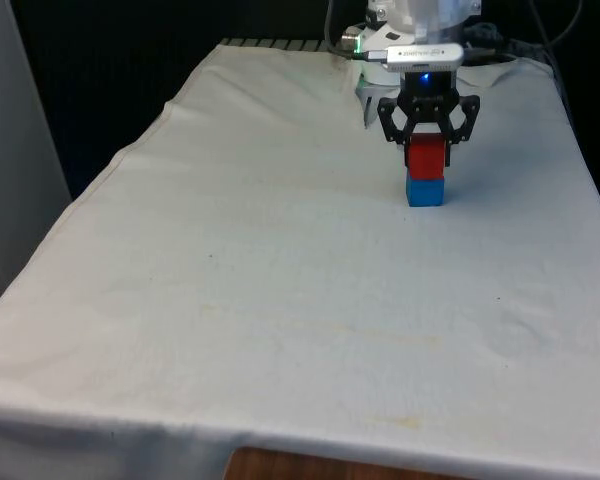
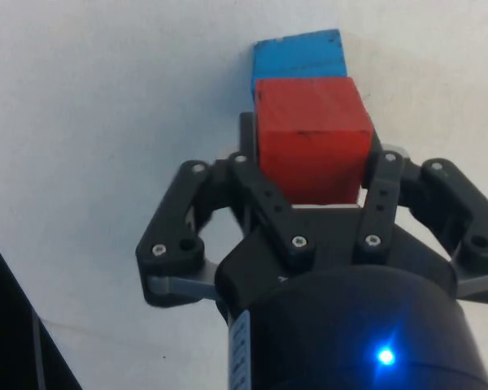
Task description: Stack the two cubes.
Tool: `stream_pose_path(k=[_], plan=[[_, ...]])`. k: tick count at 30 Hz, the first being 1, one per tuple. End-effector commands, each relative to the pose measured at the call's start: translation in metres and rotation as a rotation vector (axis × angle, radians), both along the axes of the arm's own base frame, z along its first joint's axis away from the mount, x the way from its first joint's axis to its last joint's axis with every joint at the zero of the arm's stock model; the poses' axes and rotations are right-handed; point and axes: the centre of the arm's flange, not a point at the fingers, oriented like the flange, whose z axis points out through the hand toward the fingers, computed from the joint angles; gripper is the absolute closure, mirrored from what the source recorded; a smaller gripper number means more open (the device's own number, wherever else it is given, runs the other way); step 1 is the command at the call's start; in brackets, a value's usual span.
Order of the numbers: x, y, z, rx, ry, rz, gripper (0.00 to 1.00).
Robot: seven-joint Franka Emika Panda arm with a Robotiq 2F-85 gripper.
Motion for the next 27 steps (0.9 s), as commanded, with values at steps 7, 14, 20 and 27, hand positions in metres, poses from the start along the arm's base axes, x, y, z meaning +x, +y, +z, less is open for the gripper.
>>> stream_pose_path(k=[7,14,20,27], plan=[[0.0,0.0,0.0,-0.001,0.0,-0.002,0.24],[0.0,0.0,0.0,0.0,-0.001,-0.002,0.0],[0.003,0.0,0.007,0.002,-0.012,-0.006,0.0],[0.006,0.001,0.04,0.002,-0.013,-0.016,0.0]])
